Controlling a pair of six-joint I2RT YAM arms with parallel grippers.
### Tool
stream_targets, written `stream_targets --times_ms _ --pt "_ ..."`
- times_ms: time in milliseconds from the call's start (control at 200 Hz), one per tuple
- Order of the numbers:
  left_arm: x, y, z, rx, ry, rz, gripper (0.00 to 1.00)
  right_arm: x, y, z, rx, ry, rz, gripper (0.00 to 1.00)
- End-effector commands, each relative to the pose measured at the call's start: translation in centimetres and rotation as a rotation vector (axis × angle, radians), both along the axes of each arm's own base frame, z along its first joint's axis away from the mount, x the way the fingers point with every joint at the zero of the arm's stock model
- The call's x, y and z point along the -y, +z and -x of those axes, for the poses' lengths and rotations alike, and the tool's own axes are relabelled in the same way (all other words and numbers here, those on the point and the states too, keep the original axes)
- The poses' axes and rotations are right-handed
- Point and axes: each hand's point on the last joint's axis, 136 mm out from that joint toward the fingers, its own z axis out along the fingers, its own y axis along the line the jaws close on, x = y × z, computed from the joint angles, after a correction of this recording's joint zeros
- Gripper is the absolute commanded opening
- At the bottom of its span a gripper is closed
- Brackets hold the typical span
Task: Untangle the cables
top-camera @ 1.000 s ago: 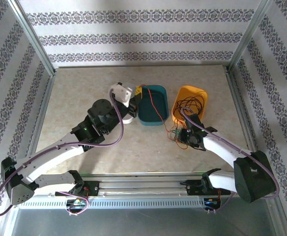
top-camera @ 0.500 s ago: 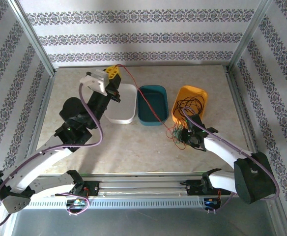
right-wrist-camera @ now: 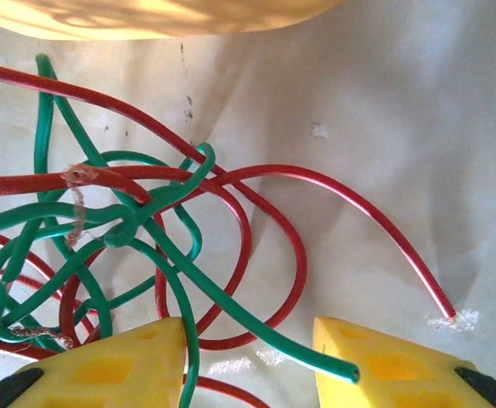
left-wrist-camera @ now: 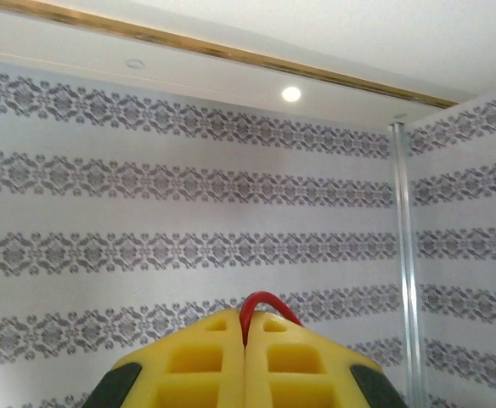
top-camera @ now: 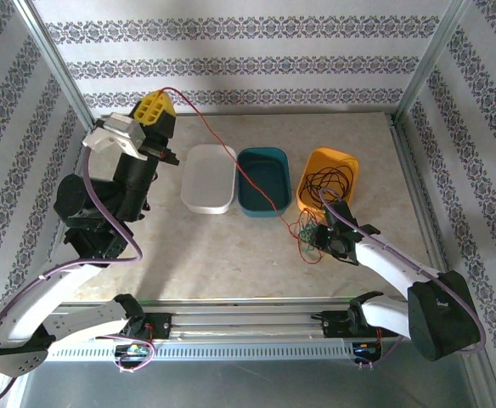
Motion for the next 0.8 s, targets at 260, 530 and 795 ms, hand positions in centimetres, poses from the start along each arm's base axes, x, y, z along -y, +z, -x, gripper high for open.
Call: stream_targets --times_ms 260,530,795 --pt "-4.0 -1.0 -12.4 -0.4 0.023 0.229 0.0 0.8 1.2 -0.2 0.059 -0.03 0.006 0.39" --pt "-2.8 -2.3 -17.2 -0.456 -0.096 0.284 0.0 -0.1 2.6 -0.3 0.116 0.022 -0.032 0.38" --pt "-4.1 -0.9 -16.8 -0.368 0.003 0.22 0.0 -0.6 3.0 -0.2 0.125 0.064 -0.047 0.37"
